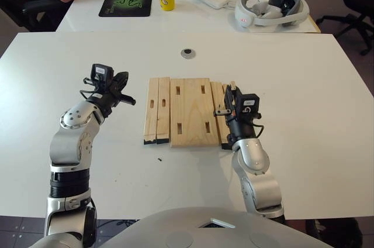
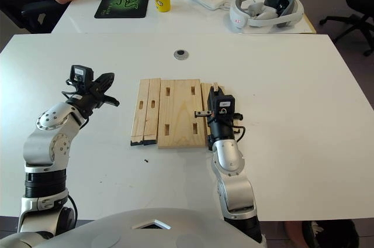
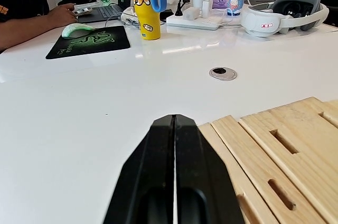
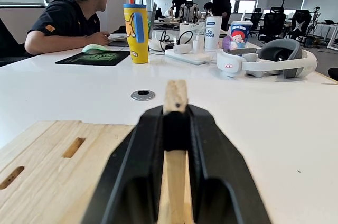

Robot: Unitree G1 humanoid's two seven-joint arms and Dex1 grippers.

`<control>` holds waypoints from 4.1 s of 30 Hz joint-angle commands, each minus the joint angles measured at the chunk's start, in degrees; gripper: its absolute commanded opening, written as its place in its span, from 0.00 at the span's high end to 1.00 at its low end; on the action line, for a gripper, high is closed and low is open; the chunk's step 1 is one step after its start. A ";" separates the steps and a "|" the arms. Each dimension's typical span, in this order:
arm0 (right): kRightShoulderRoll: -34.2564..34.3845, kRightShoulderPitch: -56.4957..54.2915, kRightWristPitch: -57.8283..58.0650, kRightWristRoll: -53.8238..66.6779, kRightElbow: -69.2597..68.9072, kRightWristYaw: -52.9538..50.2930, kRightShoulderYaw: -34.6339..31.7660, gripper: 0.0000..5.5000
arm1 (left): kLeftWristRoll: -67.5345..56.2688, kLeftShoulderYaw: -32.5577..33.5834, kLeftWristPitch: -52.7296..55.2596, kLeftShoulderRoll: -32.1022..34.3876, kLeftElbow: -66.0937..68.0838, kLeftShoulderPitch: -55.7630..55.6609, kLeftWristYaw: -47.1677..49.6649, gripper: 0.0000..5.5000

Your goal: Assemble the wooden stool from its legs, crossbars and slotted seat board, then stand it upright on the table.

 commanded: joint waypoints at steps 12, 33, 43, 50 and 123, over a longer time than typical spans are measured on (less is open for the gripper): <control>-3.77 8.17 8.09 -1.41 3.72 3.03 -0.08 0.92 | -0.31 0.50 0.90 -0.18 -1.59 1.17 0.72 1.00; -1.61 3.47 10.95 1.99 5.13 4.30 -5.05 0.92 | -0.01 0.78 -0.07 -0.66 -1.18 1.52 1.17 1.00; -1.74 1.31 10.03 2.85 4.28 5.98 -5.82 0.92 | -0.06 0.75 -0.39 -1.40 -1.41 1.72 2.05 1.00; -1.06 0.15 7.15 2.79 3.67 5.58 -6.44 0.82 | -0.20 0.80 -0.46 -1.61 -1.47 1.96 2.40 1.00; -0.39 -29.37 7.18 6.19 13.85 7.27 -10.59 1.00 | 0.32 0.13 -2.90 -4.42 -1.10 2.74 4.95 1.00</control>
